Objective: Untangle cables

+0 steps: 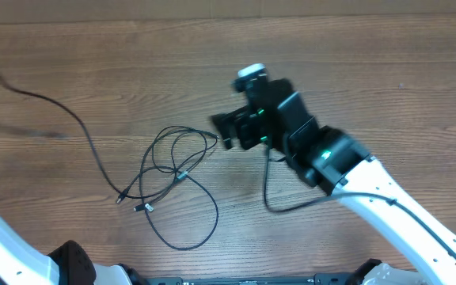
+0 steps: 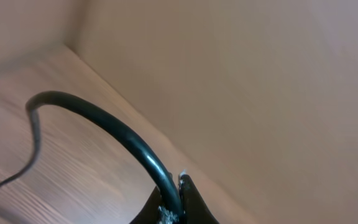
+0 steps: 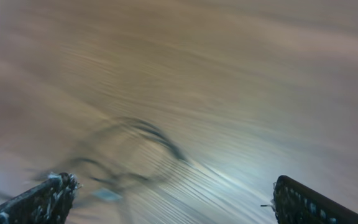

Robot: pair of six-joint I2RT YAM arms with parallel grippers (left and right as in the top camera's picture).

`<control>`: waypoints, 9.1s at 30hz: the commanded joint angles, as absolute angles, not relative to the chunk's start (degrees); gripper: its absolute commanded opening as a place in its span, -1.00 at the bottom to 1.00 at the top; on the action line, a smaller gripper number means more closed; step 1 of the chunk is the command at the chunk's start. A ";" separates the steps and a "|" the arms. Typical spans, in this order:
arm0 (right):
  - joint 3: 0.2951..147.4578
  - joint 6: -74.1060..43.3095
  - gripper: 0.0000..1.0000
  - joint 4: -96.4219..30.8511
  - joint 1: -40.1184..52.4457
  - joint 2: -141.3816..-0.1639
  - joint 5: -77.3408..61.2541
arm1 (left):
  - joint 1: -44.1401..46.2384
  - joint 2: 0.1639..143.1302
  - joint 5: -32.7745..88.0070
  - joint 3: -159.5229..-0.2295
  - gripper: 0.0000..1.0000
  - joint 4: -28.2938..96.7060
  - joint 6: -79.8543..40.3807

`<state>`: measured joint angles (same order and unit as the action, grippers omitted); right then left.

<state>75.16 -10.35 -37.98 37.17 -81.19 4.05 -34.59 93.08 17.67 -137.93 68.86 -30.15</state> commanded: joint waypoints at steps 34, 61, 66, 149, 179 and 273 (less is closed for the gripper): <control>75.33 -16.71 1.00 -54.15 18.35 -80.93 -0.51 | -34.41 108.44 5.76 -138.10 -0.92 76.47 -29.80; 75.33 -16.71 1.00 -54.61 18.35 -80.93 -2.70 | -32.12 125.54 4.51 -138.10 0.85 95.81 -27.22; 75.33 -16.71 1.00 -54.63 18.35 -80.93 -2.70 | -32.10 125.54 5.50 -138.10 0.89 95.96 -26.85; 72.95 -26.57 1.00 -67.40 2.87 -81.12 0.75 | 22.26 104.33 0.58 -68.53 -0.25 46.68 -10.26; 72.95 -26.57 1.00 -67.35 2.87 -81.12 0.78 | 17.74 91.46 -21.93 -134.65 -0.91 66.02 -4.64; 72.95 -26.59 1.00 -66.15 2.87 -81.12 0.75 | 0.99 93.32 2.04 -52.21 0.99 58.76 -30.46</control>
<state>73.21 -26.35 -66.24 3.05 -81.21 0.40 0.78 93.97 3.18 -56.27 62.57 -27.57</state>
